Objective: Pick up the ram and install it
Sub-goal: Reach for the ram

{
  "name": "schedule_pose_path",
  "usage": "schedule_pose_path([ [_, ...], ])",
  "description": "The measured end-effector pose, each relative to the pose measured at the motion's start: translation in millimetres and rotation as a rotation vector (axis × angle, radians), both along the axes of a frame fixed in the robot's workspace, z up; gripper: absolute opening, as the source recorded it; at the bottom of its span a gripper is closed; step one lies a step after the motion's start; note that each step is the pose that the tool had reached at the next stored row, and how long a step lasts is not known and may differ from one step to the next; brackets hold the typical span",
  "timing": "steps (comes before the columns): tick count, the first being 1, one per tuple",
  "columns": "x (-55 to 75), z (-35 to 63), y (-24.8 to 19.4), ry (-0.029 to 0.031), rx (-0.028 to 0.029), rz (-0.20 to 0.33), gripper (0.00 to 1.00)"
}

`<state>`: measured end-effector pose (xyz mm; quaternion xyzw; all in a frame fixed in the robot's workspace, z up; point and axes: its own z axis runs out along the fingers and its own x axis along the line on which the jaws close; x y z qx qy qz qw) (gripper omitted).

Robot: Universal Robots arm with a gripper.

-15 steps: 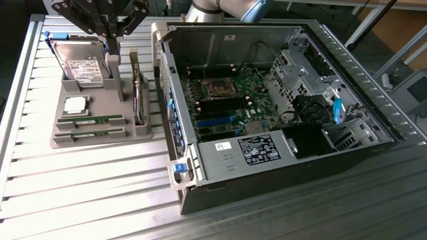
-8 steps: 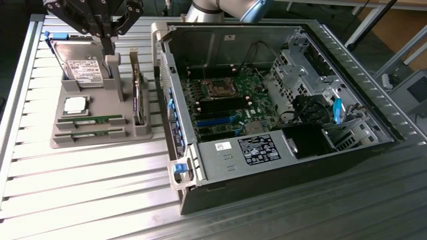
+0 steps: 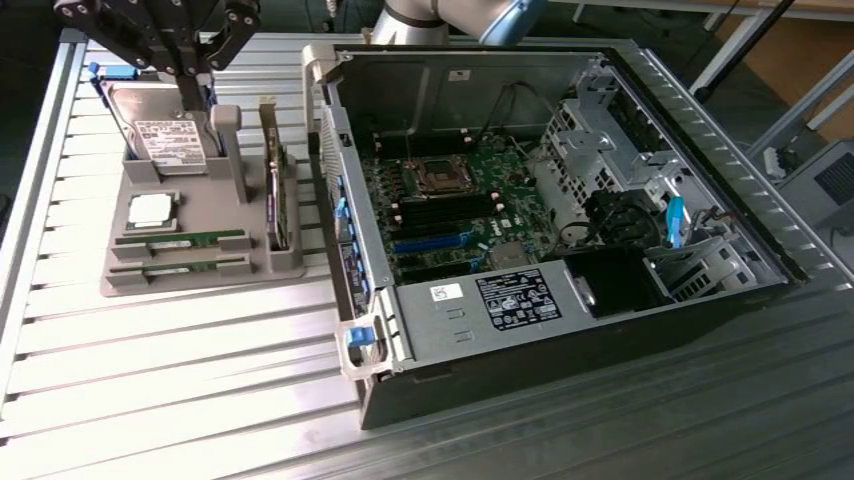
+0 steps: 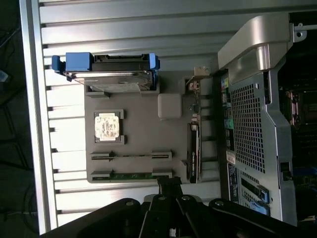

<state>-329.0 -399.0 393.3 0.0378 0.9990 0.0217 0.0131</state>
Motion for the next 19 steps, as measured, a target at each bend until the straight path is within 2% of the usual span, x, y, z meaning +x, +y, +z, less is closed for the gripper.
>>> schedule_pose_path([
  [5,-12.2,0.0,0.0,0.0001,0.0,0.0,0.09],
  [11,-12.7,0.0,0.0,0.0,0.0,0.0,0.09],
  [19,-12.7,0.0,-6.1,0.0,0.0,0.0,0.09],
])
